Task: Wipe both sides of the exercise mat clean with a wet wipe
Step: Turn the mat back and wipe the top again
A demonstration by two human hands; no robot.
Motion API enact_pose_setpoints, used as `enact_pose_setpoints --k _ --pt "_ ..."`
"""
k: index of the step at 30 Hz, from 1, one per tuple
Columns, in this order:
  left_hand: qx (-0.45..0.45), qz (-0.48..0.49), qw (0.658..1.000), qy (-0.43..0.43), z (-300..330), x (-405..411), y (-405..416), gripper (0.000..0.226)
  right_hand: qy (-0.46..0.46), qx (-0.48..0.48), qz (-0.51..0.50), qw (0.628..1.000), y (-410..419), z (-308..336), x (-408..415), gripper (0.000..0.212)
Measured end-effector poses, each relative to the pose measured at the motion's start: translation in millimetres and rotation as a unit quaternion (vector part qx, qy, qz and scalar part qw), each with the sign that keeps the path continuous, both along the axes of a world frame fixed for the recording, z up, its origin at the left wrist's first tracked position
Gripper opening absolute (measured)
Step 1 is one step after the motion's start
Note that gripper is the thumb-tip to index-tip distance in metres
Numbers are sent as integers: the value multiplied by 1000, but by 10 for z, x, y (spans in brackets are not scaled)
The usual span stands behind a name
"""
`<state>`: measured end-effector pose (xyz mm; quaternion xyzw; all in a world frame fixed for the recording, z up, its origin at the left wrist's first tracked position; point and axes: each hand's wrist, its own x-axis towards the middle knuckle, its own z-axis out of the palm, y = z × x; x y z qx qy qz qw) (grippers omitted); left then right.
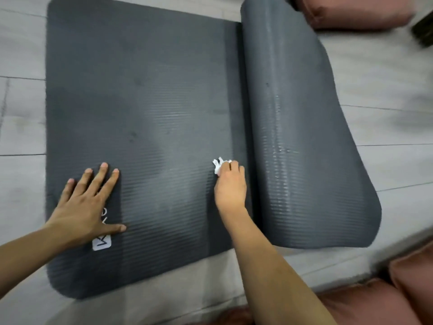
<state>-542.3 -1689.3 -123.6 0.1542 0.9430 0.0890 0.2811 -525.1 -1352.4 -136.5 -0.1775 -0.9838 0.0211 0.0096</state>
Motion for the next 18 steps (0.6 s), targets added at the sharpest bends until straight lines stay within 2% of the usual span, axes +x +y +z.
enact_pose_setpoints --k 2,5,9,11,14,18 --pt "-17 -2 1000 -5 -5 -11 -3 146 7 -35 37 999 -402 -18 145 33" --pt "-31 3 1000 0 -7 -23 -4 150 16 -122 161 979 -993 -67 512 37" --pt "-124 -41 990 -51 269 -90 203 143 -34 -176 260 949 -1010 -94 758 38" --pt "-143 -52 986 -74 400 -122 290 136 -38 -186 267 945 -1008 -98 843 30" --pt "-142 -113 979 -96 600 -148 289 113 -28 -208 206 956 -1105 -42 916 21" --pt "-130 -200 968 -74 930 -174 240 83 -21 -234 152 960 -1146 12 853 13"
